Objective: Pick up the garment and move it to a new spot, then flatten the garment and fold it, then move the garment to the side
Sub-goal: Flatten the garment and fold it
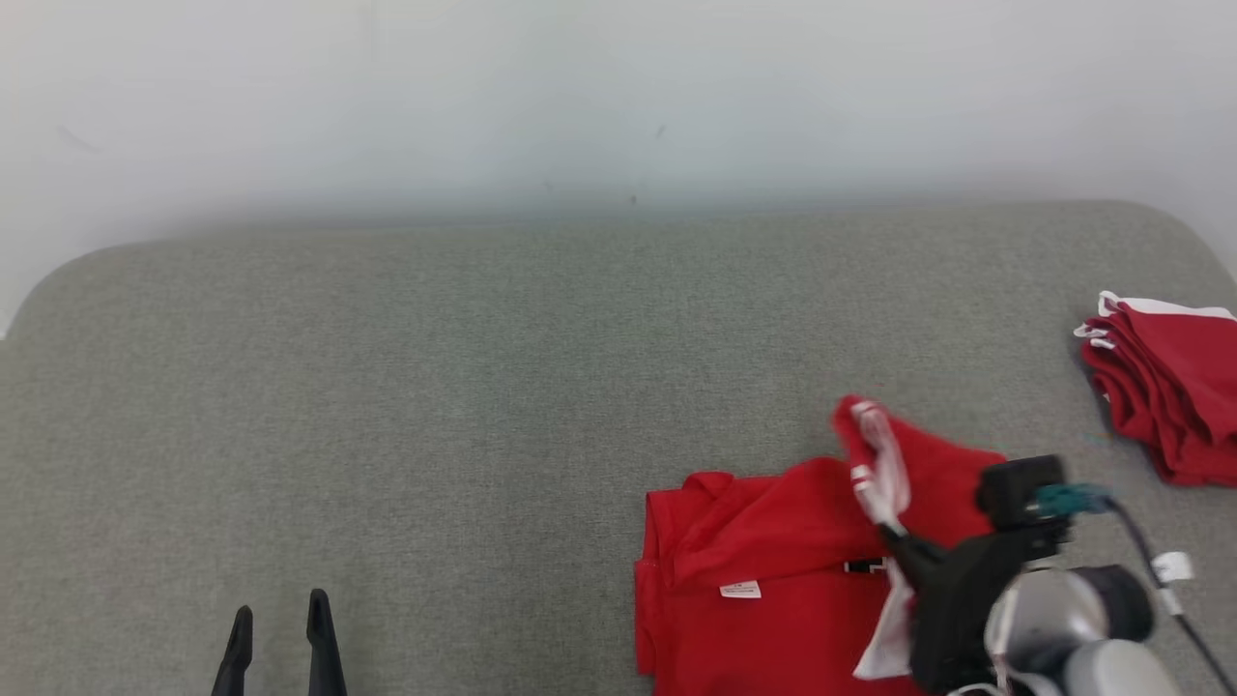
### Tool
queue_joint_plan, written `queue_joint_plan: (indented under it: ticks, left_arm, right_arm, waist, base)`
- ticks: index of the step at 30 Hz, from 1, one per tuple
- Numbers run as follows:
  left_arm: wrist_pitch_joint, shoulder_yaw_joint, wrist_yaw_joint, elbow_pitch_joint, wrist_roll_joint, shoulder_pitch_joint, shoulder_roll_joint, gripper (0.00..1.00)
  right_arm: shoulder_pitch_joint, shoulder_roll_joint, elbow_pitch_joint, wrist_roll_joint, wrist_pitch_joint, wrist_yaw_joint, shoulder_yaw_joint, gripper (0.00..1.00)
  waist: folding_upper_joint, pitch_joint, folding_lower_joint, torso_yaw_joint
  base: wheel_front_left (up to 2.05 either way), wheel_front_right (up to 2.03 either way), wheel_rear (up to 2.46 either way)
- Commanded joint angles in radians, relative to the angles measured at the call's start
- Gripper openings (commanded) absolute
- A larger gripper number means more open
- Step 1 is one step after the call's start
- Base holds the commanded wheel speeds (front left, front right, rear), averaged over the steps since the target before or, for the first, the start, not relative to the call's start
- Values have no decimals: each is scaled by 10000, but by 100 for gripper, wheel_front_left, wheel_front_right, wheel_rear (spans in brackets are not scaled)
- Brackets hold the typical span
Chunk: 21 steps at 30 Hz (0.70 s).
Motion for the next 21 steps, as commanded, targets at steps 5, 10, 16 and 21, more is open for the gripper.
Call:
queue_joint_plan:
  ticks: [5,10,16,21]
  left_arm:
    - [-28,-3,24,43,26,125,-17,100]
    - [-28,-45,-8,76,35,101,-17,100]
    - [-28,-106,5,137,-49,59,-17,100]
    - [-28,-158,-9,188,-56,131,-17,100]
  right_arm:
    - [-493,290,934,335,-344,-28,1261,0]
    - [-777,464,1562,568,-578,-28,1878,0]
    - [-1128,737,2427,792,-992,-29,2343,0]
    - [-1341,883,3016,884,-1243,-29,2620,0]
  waist:
    - [0,-70,1,274]
    - [0,-29,1,459]
    - [0,4,1,757]
    - [0,-12,1,983]
  base:
    - [0,0,0]
    - [0,0,0]
    - [0,0,0]
    - [0,0,0]
